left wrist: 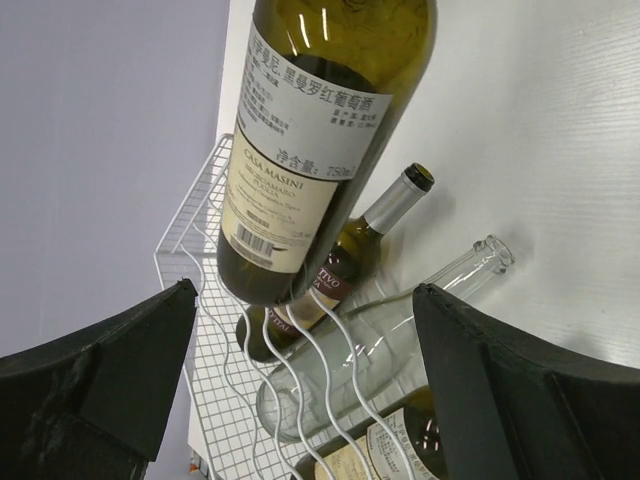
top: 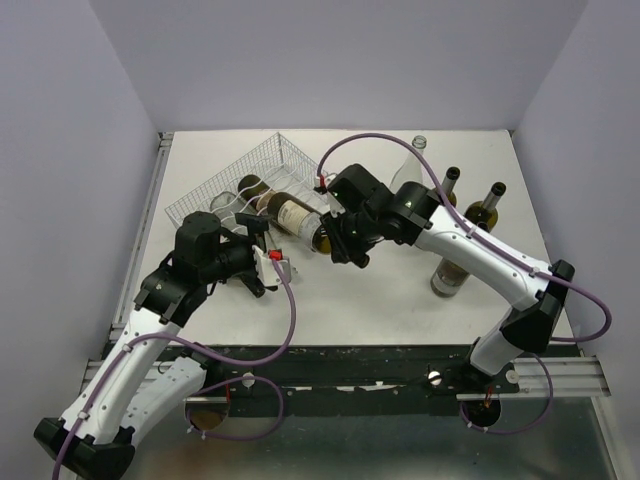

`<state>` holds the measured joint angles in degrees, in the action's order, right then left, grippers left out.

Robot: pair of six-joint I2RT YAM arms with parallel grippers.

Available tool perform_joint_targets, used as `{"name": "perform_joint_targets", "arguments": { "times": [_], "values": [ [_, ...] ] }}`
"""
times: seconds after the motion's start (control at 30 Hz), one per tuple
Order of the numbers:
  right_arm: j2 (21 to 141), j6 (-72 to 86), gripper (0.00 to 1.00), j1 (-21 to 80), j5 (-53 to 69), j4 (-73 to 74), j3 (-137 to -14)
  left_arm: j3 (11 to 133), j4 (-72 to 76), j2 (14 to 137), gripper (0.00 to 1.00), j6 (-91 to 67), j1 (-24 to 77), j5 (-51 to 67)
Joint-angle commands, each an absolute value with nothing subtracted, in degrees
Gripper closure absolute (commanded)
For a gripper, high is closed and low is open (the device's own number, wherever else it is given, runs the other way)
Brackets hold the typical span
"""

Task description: Put the wine bottle on the wine rack

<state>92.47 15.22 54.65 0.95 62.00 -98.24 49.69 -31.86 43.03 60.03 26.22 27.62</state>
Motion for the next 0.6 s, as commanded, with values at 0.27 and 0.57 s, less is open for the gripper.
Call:
{"name": "perform_joint_targets", "arguments": {
  "times": [0.27,0.57],
  "values": [
    [85.87,18.19,0.99,54.76,-13.44,62.4,-98.01,45.62,-21.28,38.94,0.01,44.86,26.1,27.95],
    [85.17,20.04,0.99,54.84,-15.82,60.82,-89.83,47.37,-13.62,39.11,0.01,12.69,26.1,5.75]
  ]
}}
